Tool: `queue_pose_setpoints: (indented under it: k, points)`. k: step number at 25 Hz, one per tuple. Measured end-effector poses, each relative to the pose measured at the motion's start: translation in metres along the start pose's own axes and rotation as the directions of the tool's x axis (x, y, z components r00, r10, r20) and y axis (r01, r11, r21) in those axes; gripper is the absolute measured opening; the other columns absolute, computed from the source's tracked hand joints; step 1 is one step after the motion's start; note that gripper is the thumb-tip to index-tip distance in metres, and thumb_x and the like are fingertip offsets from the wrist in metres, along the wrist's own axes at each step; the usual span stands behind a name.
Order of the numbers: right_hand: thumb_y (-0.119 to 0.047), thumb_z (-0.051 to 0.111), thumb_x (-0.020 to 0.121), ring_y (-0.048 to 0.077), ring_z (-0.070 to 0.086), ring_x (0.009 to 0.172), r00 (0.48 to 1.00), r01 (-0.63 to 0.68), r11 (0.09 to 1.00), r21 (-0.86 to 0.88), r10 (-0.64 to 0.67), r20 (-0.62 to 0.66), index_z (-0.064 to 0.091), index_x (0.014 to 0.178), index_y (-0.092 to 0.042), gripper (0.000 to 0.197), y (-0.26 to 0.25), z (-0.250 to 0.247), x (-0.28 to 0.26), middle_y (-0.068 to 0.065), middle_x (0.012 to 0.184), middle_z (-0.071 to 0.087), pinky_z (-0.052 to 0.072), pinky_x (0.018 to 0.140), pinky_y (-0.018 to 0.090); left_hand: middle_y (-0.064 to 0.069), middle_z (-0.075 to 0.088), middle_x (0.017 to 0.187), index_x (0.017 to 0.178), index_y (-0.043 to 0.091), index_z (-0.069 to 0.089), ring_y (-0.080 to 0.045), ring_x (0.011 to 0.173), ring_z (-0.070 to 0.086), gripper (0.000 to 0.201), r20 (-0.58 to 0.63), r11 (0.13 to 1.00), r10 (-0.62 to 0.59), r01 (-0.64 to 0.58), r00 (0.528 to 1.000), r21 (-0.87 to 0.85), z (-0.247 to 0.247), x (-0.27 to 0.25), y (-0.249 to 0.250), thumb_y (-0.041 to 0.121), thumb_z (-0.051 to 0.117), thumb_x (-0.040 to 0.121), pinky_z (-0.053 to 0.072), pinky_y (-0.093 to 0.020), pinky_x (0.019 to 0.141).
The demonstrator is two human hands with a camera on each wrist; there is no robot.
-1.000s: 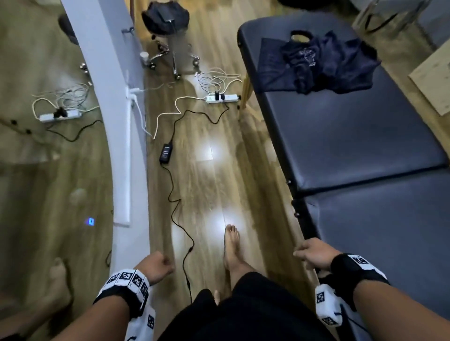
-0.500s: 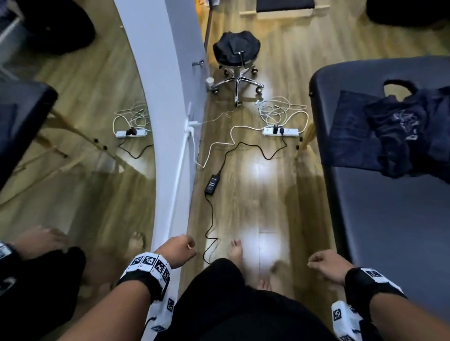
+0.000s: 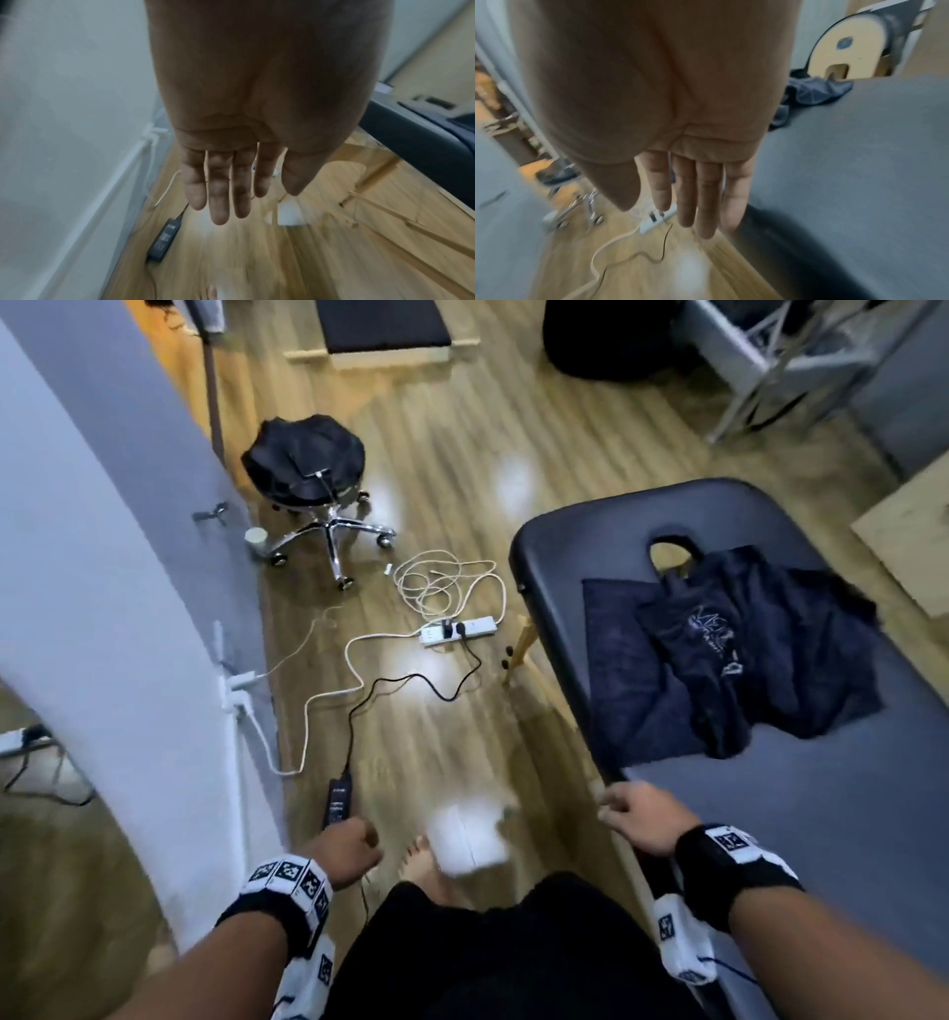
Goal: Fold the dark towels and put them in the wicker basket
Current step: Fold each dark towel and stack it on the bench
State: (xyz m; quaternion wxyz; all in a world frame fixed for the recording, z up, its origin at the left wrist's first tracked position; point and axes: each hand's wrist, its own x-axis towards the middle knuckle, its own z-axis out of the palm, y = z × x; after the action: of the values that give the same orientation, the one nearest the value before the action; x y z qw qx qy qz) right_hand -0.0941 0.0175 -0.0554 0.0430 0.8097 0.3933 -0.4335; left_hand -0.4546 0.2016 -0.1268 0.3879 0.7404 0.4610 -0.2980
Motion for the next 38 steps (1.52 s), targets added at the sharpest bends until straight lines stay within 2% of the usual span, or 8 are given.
queue_pose_setpoints:
  k: [7, 16, 22, 27, 31, 34, 36, 38]
  points:
    - [-0.026, 0.071, 0.089, 0.017, 0.067, 0.105, 0.901, -0.137, 0.926, 0.351, 0.264, -0.345, 0.073, 0.111, -0.020, 0.023, 0.007, -0.092, 0.036, -0.002, 0.106, 0.075, 0.045, 0.091, 0.022, -0.006, 0.069, 0.106, 0.108, 0.017, 0.066, -0.020, 0.097, 0.064, 0.024, 0.023, 0.961, 0.226, -0.227, 0.974, 0.160, -0.109, 0.097, 0.108, 0.030, 0.060, 0.089, 0.047, -0.026, 0.079]
    - [-0.038, 0.076, 0.082, 0.042, 0.041, 0.130, 0.541, -0.405, 0.716, 0.568, 0.689, -0.483, 0.044, 0.139, -0.019, 0.068, 0.089, -0.165, 0.115, 0.016, 0.148, 0.038, 0.045, 0.101, 0.052, -0.002, 0.069, 0.112, 0.118, 0.025, 0.059, -0.023, 0.109, 0.061, 0.037, 0.091, 0.759, 0.493, -0.479, 0.865, 0.442, -0.185, 0.134, 0.281, 0.038, 0.046, 0.086, 0.050, -0.032, 0.089]
    - [-0.030, 0.060, 0.092, 0.036, 0.064, 0.104, 0.576, -0.296, 0.729, 0.617, 0.652, -0.493, 0.066, 0.104, -0.016, 0.019, 0.111, -0.202, 0.108, 0.013, 0.106, 0.072, 0.051, 0.086, 0.042, 0.001, 0.060, 0.119, 0.114, 0.027, 0.054, -0.023, 0.113, 0.057, 0.026, 0.231, 0.611, 0.619, -0.645, 0.751, 0.459, -0.191, 0.140, 0.381, 0.037, 0.049, 0.090, 0.049, -0.039, 0.093]
    - [-0.022, 0.065, 0.093, 0.004, 0.059, 0.068, 0.741, 0.241, 0.723, 0.647, 0.293, -0.604, 0.055, 0.085, -0.027, 0.014, 0.052, -0.213, 0.046, -0.009, 0.075, 0.065, 0.048, 0.068, 0.027, 0.002, 0.022, 0.154, 0.153, 0.026, 0.010, -0.020, 0.141, 0.024, 0.092, 0.215, 0.360, 0.854, -0.836, 0.474, 0.414, -0.172, 0.132, 0.467, 0.044, 0.062, 0.080, 0.033, -0.039, 0.114]
    - [-0.015, 0.069, 0.091, 0.002, 0.055, 0.065, 0.521, 0.310, 0.664, 0.680, 0.480, -0.706, 0.062, 0.080, -0.025, 0.016, 0.036, -0.213, -0.005, -0.014, 0.071, 0.063, 0.045, 0.065, 0.020, 0.004, 0.065, 0.119, 0.138, 0.022, 0.039, -0.022, 0.112, 0.059, 0.072, 0.324, 0.123, 0.899, -0.881, 0.294, 0.458, -0.146, 0.124, 0.496, 0.049, 0.054, 0.073, 0.044, -0.037, 0.095]
    - [-0.011, 0.073, 0.089, 0.004, 0.051, 0.061, 0.313, 0.329, 0.574, 0.750, 0.683, -0.660, 0.064, 0.077, -0.019, 0.017, 0.051, -0.202, -0.054, -0.007, 0.065, 0.060, 0.044, 0.061, 0.025, -0.002, 0.071, 0.093, 0.096, 0.023, 0.055, -0.029, 0.091, 0.066, 0.021, 0.259, 0.177, 0.927, -0.925, 0.272, 0.337, -0.141, 0.127, 0.504, 0.035, 0.052, 0.079, 0.049, -0.040, 0.075]
    - [-0.012, 0.074, 0.088, 0.009, 0.055, 0.062, 0.155, 0.264, 0.519, 0.813, 0.809, -0.567, 0.064, 0.078, -0.020, 0.016, 0.067, -0.188, -0.087, -0.004, 0.066, 0.064, 0.048, 0.065, 0.033, 0.001, 0.071, 0.083, 0.092, 0.024, 0.058, -0.023, 0.084, 0.068, 0.016, 0.258, 0.252, 0.924, -0.956, 0.283, 0.148, -0.141, 0.121, 0.515, 0.030, 0.053, 0.077, 0.053, -0.039, 0.072]
    - [-0.019, 0.074, 0.087, 0.015, 0.066, 0.074, 0.029, -0.006, 0.482, 0.876, 0.876, -0.482, 0.067, 0.087, -0.023, 0.008, 0.080, -0.169, -0.112, -0.005, 0.077, 0.071, 0.052, 0.076, 0.035, 0.008, 0.073, 0.085, 0.098, 0.027, 0.065, -0.009, 0.084, 0.069, 0.018, 0.314, 0.243, 0.926, -0.968, 0.211, -0.064, -0.137, 0.098, 0.531, 0.023, 0.060, 0.082, 0.055, -0.034, 0.078]
